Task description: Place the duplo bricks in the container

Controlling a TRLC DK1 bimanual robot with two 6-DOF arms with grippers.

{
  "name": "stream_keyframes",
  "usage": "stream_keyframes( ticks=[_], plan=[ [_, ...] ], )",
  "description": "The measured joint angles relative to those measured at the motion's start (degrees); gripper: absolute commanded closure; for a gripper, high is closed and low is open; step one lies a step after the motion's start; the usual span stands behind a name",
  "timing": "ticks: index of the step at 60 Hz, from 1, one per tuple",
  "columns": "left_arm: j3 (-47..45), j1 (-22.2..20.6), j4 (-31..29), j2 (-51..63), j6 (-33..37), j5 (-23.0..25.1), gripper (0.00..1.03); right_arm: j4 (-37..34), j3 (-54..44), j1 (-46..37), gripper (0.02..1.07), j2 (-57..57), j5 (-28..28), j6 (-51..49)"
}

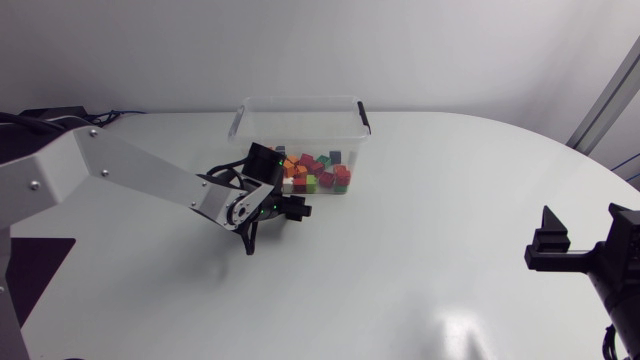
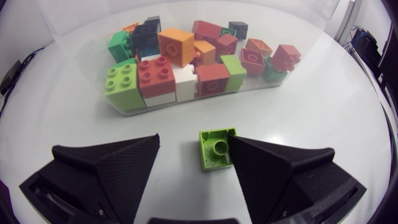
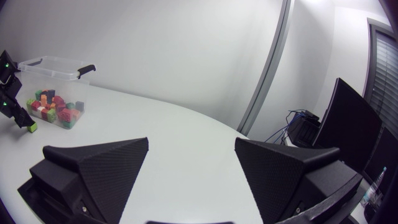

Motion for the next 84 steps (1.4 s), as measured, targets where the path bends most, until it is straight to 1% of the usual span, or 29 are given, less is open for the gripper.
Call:
stream_keyframes(
  ticks=[17,29,47,48,49,52,55,56,61,67,73,84],
  plan=[
    [-0.83,-0.13,0.26,-4.94,-0.96,-0.17,0.28,-0.26,0.0,0.0,0.07,0.0,0.0,0.0],
    [-1.57,-1.97,0.33,-4.79,-1.27,-0.15,0.28,-0.63,-0.81,-0.04,0.07,-2.73,-0.02,0.0],
    [-1.51,-2.14,0.68,-0.02,-1.27,-0.15,0.28,-0.83,-4.52,-0.04,0.07,-8.52,-0.2,0.0],
    [-1.49,-2.14,0.68,0.24,-1.27,-0.15,0.3,-0.85,-4.81,-0.04,0.07,-8.96,-0.2,0.0],
    [-1.46,-2.12,0.68,0.39,-1.27,-0.15,0.34,-0.87,-5.07,-0.04,0.07,-9.35,-0.2,0.0],
    [-1.25,-2.12,0.68,0.9,-1.27,-0.15,0.43,-0.9,-5.88,-0.04,0.07,-10.82,-0.17,0.0],
    [-1.05,-2.08,0.7,1.09,-1.27,-0.15,0.48,-0.9,-6.6,-0.04,0.07,-12.11,-0.2,-0.02],
    [-0.98,-1.97,0.72,1.09,-1.27,-0.15,0.53,-1.07,-6.8,-0.04,0.07,-12.52,-0.2,-0.02],
    [-0.85,-1.97,1.55,1.11,-1.27,-0.17,0.54,-1.73,-7.8,-0.04,0.07,-14.16,-0.24,0.0],
    [-0.85,-1.97,3.45,1.2,-1.25,-0.17,0.57,-3.23,-7.87,-0.07,0.07,-15.1,-0.28,1.27],
    [-0.85,-1.97,3.54,1.25,-1.25,-0.17,0.64,-4.09,-7.87,-0.9,0.07,-15.21,-0.44,2.14],
    [-0.85,-1.97,3.69,1.46,-0.79,-0.2,0.69,-4.31,-7.87,-1.11,0.07,-15.28,-1.09,2.54]
  ],
)
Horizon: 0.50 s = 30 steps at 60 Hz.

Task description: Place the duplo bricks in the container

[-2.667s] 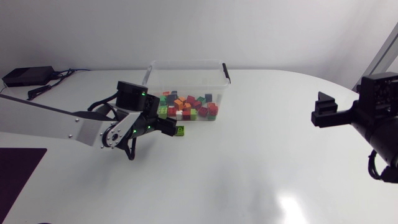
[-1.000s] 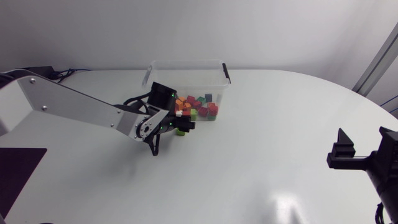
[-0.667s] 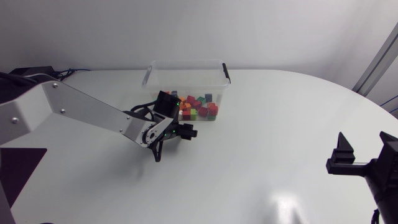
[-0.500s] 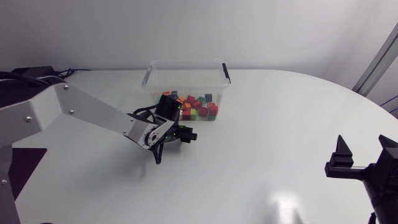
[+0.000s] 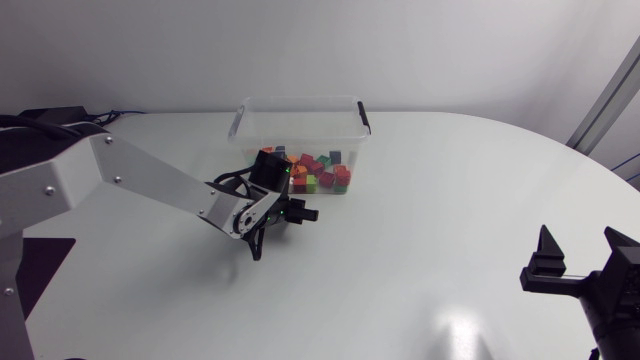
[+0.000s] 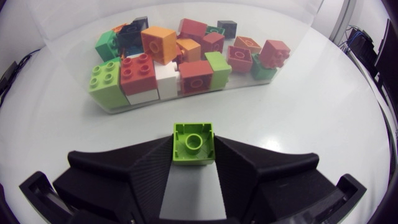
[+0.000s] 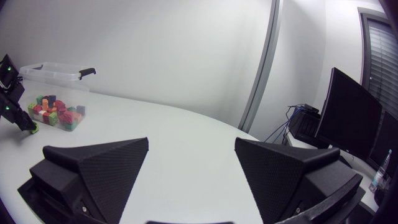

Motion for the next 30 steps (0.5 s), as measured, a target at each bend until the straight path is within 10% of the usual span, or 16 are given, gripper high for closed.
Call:
stream_keyframes(
  ticks=[30],
  plan=[
    [-5.62,2.23,-7.58,-25.4,4.39,0.02,0.71,0.0,0.0,0.0,0.07,-0.15,-0.22,0.0]
  ],
)
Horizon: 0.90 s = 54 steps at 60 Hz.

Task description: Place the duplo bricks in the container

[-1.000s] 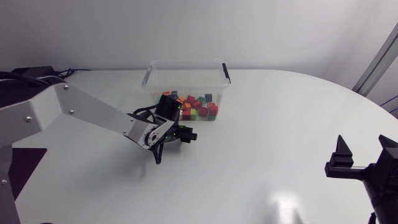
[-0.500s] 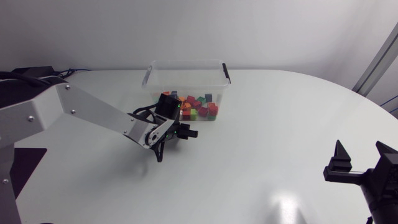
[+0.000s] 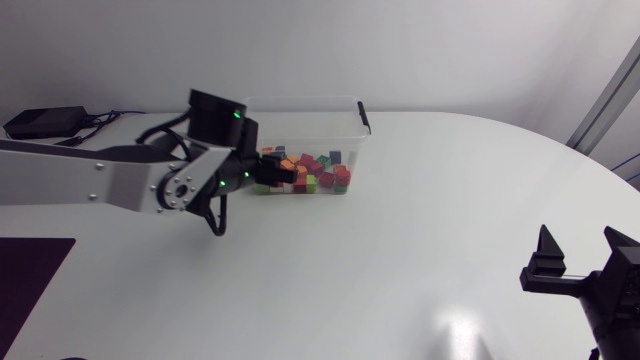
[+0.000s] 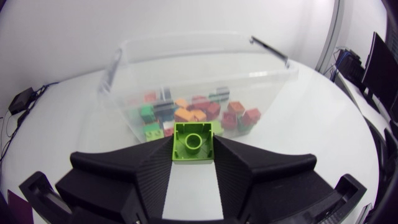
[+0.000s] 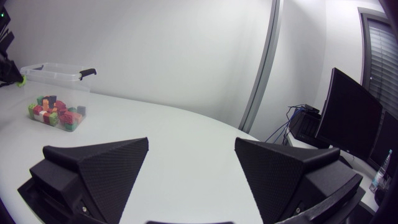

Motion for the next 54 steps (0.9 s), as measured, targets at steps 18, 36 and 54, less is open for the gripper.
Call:
stream_keyframes(
  ticks=[18,36,54],
  plan=[
    [6.36,1.68,-2.6,-5.14,1.88,0.02,0.71,0.0,0.0,0.0,0.07,0.0,0.0,0.0],
    [22.14,2.71,-2.56,6.8,2.78,0.02,0.71,0.0,0.0,0.0,0.07,0.0,0.0,0.0],
    [28.76,4.11,-2.8,17.57,4.7,-0.7,0.04,0.0,0.0,0.0,0.07,0.0,0.0,0.0]
  ],
)
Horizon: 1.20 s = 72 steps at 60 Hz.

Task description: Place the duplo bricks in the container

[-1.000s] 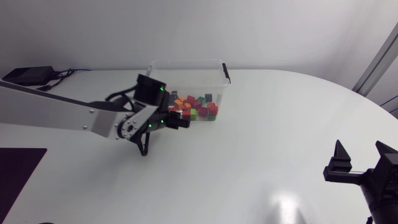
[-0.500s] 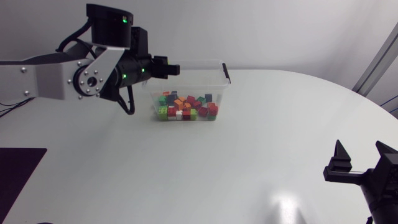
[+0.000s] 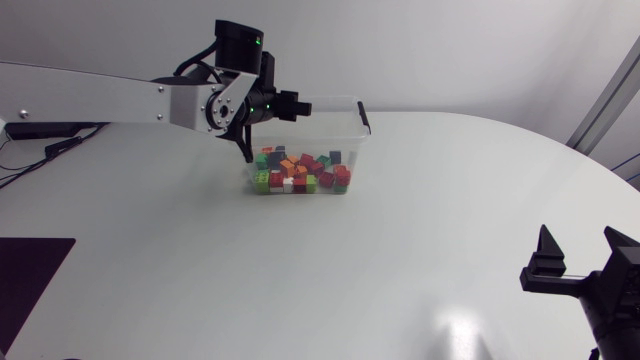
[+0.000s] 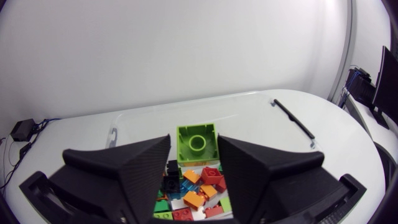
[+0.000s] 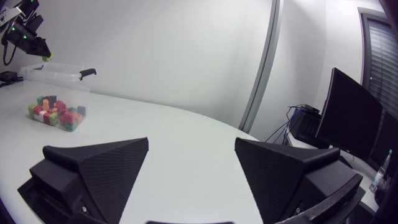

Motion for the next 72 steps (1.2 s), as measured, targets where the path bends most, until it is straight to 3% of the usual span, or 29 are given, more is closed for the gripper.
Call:
stream_keyframes(
  ticks=[8,18,30,41,72],
  plan=[
    [-1.18,0.85,0.57,-0.46,1.25,-0.96,0.04,0.0,0.0,0.0,0.07,0.0,0.0,0.0],
    [-9.81,2.89,2.6,-7.87,3.19,-1.22,0.04,0.0,0.0,0.0,0.07,0.0,0.0,0.0],
    [-22.01,8.9,3.93,-26.82,3.8,-1.09,0.04,0.0,0.0,0.0,0.07,0.0,0.0,0.0],
    [-32.3,12.9,4.11,-46.31,4.04,1.88,0.04,0.0,0.0,0.0,0.07,0.0,0.0,0.0],
    [-51.1,13.11,-13.68,-90.29,5.33,2.71,0.06,0.0,0.0,0.0,0.07,0.0,-0.11,0.02]
  ],
)
